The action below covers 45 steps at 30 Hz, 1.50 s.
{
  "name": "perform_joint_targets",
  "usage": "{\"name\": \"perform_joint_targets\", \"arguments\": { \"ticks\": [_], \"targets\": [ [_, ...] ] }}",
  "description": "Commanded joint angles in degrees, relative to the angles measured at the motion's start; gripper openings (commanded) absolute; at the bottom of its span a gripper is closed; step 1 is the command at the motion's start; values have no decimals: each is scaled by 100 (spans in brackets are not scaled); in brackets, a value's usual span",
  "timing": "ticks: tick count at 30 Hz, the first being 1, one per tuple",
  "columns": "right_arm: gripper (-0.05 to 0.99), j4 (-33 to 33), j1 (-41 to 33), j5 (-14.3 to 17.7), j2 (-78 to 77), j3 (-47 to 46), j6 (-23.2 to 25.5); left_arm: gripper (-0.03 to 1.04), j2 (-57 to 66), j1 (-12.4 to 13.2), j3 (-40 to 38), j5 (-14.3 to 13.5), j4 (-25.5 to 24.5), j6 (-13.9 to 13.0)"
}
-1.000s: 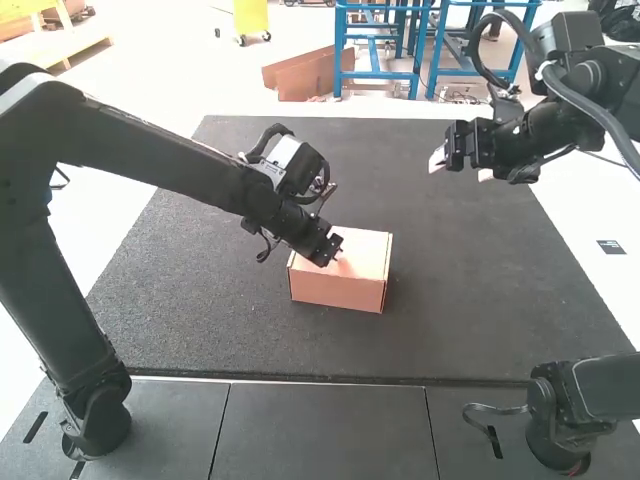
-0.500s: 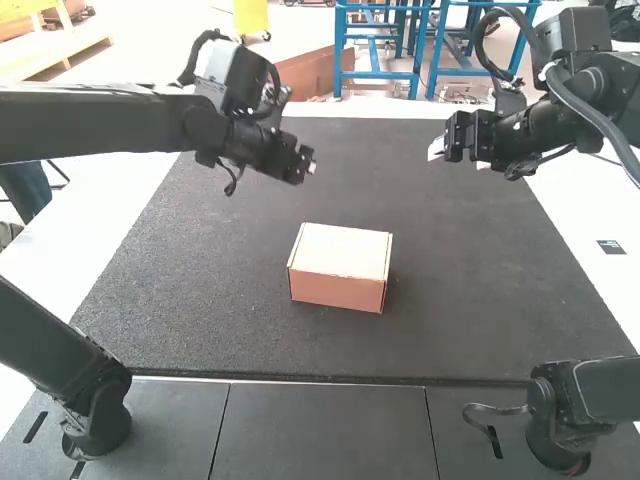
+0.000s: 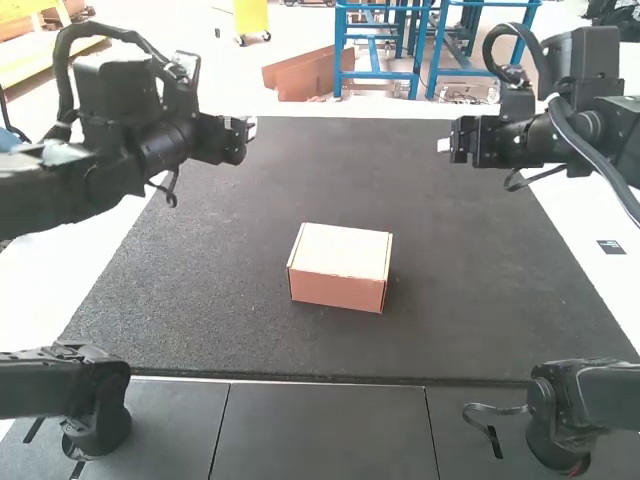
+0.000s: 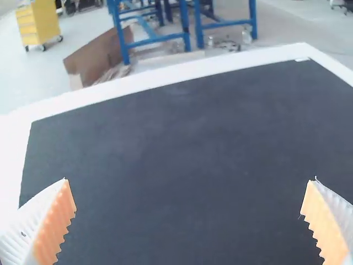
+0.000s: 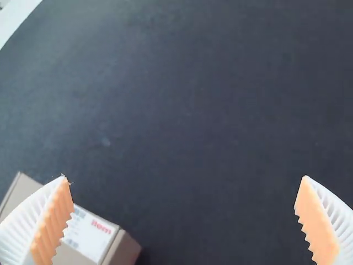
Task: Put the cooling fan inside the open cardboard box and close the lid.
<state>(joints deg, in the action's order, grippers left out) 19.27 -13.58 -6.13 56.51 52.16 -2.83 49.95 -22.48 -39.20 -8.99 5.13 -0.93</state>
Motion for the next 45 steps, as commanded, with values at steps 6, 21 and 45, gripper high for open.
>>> {"name": "perform_joint_targets", "arguments": {
  "ticks": [6,21,45],
  "targets": [
    [92,-1663,75,429,-1081,-1340,-279,96,-1656,569,1485,196,973,-742],
    [92,-3491,198,648,-2795,-3555,-482,97,-4037,798,3226,152,1157,-628],
    [92,-2129,857,552,-5651,-5216,-728,97,-4995,1123,3929,214,-354,497]
  ]
}}
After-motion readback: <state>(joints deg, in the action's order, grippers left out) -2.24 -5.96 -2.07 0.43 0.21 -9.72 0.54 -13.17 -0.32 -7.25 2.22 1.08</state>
